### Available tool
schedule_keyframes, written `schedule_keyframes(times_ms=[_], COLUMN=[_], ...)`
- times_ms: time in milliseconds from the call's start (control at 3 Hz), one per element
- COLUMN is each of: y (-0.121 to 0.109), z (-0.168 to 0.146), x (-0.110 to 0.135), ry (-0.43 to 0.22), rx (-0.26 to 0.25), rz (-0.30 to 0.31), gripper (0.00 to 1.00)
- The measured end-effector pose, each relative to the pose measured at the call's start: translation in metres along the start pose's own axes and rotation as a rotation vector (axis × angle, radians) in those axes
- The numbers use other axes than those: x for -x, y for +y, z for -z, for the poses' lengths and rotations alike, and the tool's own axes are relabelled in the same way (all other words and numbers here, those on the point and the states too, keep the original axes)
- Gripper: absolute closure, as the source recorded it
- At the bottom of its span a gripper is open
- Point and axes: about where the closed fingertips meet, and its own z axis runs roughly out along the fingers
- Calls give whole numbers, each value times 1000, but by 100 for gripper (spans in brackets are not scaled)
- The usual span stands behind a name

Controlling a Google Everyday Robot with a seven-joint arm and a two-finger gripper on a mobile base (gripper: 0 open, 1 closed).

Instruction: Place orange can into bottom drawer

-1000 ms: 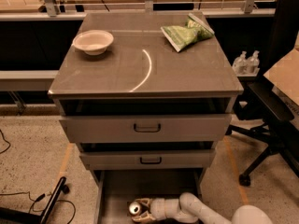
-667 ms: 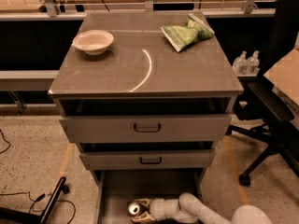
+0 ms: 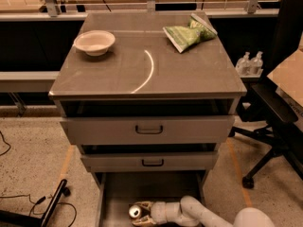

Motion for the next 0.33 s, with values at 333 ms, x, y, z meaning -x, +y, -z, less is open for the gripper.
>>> schedule_keyframes(times_ms=[333], y=[1], z=[-2], x=[0], ry=[-2], rx=[3], rz=[-1], gripper=[0])
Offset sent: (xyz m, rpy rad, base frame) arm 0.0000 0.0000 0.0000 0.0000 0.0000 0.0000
